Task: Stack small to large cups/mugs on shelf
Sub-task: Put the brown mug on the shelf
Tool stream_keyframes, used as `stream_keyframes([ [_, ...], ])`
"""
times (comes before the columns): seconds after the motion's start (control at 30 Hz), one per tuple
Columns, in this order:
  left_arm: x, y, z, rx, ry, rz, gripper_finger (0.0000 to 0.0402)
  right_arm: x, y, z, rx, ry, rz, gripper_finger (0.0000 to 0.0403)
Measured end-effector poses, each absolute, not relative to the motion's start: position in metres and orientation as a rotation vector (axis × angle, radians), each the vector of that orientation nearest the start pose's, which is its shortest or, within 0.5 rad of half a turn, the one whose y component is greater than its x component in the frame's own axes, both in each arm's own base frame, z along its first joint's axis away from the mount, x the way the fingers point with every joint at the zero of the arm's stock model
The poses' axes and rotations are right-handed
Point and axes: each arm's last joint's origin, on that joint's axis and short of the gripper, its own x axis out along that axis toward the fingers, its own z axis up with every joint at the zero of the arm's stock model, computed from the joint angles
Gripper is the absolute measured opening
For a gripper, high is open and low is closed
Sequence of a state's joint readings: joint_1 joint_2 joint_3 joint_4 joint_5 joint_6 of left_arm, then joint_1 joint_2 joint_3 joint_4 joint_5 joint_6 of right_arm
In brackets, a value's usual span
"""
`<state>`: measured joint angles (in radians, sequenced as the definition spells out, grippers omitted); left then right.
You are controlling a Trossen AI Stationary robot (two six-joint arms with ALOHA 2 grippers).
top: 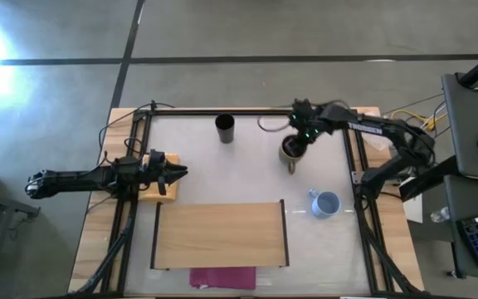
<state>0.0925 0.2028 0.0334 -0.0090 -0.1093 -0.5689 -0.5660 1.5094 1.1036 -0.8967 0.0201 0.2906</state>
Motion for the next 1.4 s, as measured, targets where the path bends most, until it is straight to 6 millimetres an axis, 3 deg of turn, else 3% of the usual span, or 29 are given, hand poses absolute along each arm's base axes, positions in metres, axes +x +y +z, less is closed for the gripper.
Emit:
stream_keyframes([
  [0.13, 0.107, 0.013, 0.157, -0.564, 0.116, 0.246, 0.0093, 0.264, -0.158, 0.254, 0.564, 1.218, -0.663, 0.0032],
  [0.27, 0.107, 0.013, 0.157, -0.564, 0.117, 0.246, 0.0093, 0.284, -0.151, 0.274, 0.543, 1.283, -0.617, 0.0032],
  [0.37, 0.107, 0.013, 0.158, -0.564, 0.116, 0.246, 0.0093, 0.296, -0.136, 0.290, 0.507, 1.315, -0.579, 0.0032],
  [0.57, 0.107, 0.013, 0.157, -0.564, 0.116, 0.246, 0.0093, 0.325, -0.100, 0.334, 0.501, 1.163, -0.507, 0.0033],
  [0.77, 0.107, 0.013, 0.157, -0.564, 0.116, 0.246, 0.0093, 0.343, -0.066, 0.363, 0.520, 1.098, -0.478, 0.0033],
  [1.1, 0.107, 0.013, 0.157, -0.564, 0.116, 0.246, 0.0093, 0.378, 0.000, 0.392, 0.507, 1.003, -0.321, 0.0033],
  [1.4, 0.107, 0.013, 0.157, -0.564, 0.116, 0.247, 0.0093, 0.403, 0.031, 0.393, 0.476, 0.980, -0.241, 0.0033],
])
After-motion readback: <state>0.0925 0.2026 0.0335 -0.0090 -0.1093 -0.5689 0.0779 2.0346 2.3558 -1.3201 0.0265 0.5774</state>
